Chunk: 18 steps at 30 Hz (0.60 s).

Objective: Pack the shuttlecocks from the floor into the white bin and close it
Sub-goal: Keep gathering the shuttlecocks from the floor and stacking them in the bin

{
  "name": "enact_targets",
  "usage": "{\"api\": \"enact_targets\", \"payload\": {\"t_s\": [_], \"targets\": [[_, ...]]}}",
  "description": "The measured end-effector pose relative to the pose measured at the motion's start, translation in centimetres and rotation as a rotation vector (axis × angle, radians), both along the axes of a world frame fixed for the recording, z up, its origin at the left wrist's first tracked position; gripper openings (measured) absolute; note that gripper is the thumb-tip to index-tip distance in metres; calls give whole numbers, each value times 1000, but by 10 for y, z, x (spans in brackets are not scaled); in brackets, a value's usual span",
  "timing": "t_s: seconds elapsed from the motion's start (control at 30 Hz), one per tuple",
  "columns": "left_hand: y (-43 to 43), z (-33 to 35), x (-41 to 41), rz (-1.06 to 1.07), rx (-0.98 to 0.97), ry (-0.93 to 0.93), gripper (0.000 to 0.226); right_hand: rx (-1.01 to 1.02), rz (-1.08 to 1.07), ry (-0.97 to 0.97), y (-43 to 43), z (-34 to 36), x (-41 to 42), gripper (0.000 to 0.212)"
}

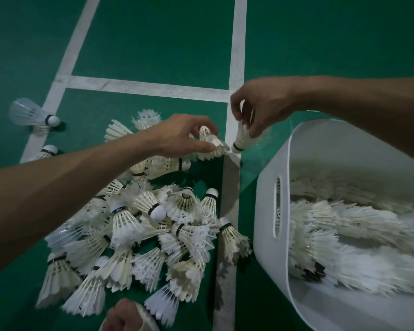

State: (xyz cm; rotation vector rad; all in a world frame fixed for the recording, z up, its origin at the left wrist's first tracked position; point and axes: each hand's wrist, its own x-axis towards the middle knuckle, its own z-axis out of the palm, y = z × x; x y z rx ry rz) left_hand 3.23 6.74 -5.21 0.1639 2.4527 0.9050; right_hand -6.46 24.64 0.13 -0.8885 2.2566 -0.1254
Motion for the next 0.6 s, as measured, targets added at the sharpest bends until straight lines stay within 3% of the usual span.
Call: {"api": "enact_targets", "payload": {"t_s": [0.3, 0.6], "targets": [[5, 32, 6, 227, 102, 233, 40, -503, -441, 70, 50, 56, 18, 39], [23, 73, 22, 200, 10, 488, 40, -735, -569, 12, 94, 93, 63, 36]]}}
